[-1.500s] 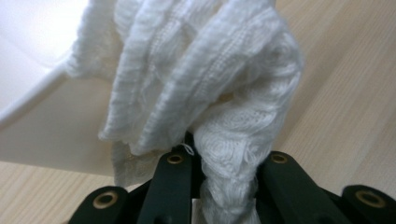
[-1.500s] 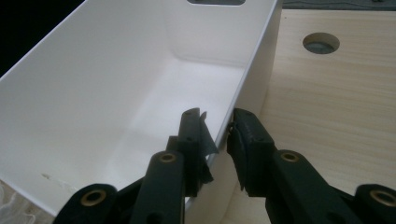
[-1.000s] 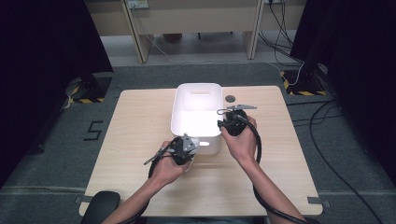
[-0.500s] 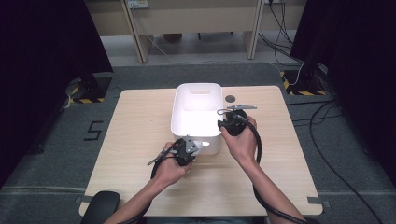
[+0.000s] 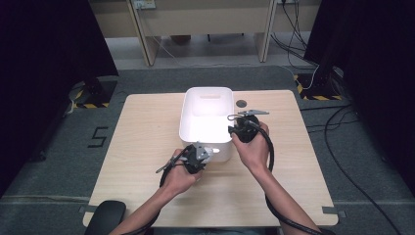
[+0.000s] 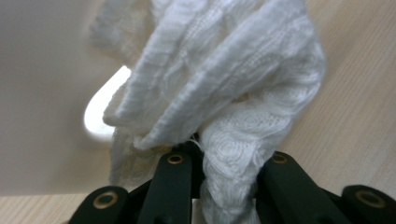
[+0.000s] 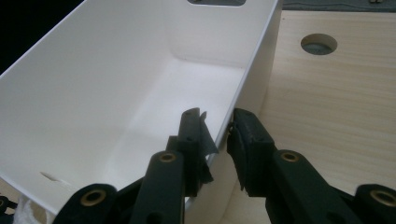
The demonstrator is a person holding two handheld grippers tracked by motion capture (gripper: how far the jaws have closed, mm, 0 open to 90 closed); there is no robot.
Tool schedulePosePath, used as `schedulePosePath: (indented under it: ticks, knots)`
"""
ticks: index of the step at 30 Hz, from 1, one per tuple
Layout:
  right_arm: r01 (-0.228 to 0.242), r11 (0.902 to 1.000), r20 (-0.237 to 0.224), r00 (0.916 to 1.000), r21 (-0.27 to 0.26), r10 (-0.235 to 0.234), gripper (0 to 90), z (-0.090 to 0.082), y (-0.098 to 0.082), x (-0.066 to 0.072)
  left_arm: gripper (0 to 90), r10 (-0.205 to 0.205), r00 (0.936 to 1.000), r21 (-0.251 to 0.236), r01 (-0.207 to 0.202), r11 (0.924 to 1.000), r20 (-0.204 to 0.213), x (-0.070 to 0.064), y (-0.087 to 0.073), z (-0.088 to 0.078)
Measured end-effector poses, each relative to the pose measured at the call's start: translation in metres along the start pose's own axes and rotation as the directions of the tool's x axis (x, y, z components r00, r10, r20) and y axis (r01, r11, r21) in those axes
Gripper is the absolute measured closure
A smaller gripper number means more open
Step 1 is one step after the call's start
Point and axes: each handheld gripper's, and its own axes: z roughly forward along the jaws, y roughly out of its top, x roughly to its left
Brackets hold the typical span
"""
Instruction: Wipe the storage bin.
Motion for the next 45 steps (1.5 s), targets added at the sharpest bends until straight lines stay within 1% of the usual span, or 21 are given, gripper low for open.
schedulePosePath:
  ticks: [10,19,26,36,45]
  knots:
    - [-0.003,1.0000,0.001,1.0000,0.002,0.003,74.2,0.000,0.000,0.000,79.1,0.008,0.9999,-0.003,-0.008,1.0000,0.011,-0.005,0.007,0.004]
    - [-0.001,1.0000,0.000,1.0000,0.001,0.001,74.2,0.000,0.000,0.000,79.1,0.005,0.9999,-0.009,-0.005,1.0000,0.012,-0.006,0.007,0.005]
    - [-0.004,1.0000,-0.001,1.0000,0.002,0.004,74.2,-0.001,0.000,0.000,79.1,-0.002,1.0000,-0.031,0.002,0.9995,0.007,-0.007,0.009,0.001]
    - [-0.002,1.0000,0.001,1.0000,0.001,0.002,74.2,0.000,0.000,0.000,79.1,-0.001,1.0000,-0.050,0.001,0.9987,0.003,-0.007,0.014,-0.007]
    - [-0.001,1.0000,-0.001,1.0000,0.000,0.001,74.6,0.000,0.000,0.000,79.0,-0.007,0.9999,-0.069,0.008,0.9976,0.012,-0.010,0.019,-0.017]
